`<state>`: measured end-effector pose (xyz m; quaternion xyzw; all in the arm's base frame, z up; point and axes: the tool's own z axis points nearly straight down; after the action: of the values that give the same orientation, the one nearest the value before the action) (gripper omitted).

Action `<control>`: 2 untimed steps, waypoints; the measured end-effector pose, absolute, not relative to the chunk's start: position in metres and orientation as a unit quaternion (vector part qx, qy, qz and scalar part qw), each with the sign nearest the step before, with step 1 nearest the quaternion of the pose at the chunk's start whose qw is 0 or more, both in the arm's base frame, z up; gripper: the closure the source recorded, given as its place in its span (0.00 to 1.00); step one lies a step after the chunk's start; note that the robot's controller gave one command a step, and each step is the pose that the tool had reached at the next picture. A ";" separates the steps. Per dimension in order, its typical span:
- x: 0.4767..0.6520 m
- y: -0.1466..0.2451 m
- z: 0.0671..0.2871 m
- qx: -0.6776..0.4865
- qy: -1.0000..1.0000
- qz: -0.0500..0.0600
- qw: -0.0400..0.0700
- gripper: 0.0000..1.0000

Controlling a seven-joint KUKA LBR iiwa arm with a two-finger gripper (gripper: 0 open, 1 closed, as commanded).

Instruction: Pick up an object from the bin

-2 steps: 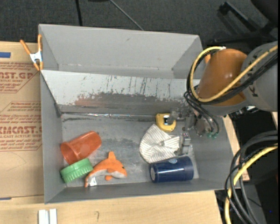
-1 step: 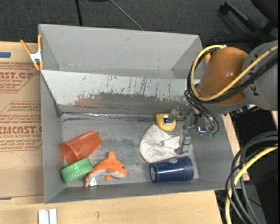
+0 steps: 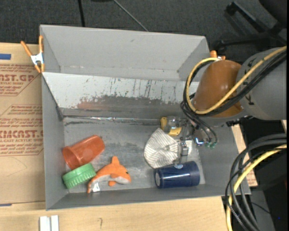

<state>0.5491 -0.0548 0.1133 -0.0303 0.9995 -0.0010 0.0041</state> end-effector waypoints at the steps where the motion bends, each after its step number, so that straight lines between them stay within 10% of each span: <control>1: 0.534 -0.028 0.071 -0.011 1.000 0.001 0.004 1.00; 2: 0.534 -0.028 0.071 -0.011 1.000 0.001 0.004 1.00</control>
Offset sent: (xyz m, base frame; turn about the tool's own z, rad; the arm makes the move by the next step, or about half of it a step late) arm 0.0000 0.0000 0.0000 0.0000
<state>0.5344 -0.0276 0.0712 -0.0107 0.9999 0.0006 0.0037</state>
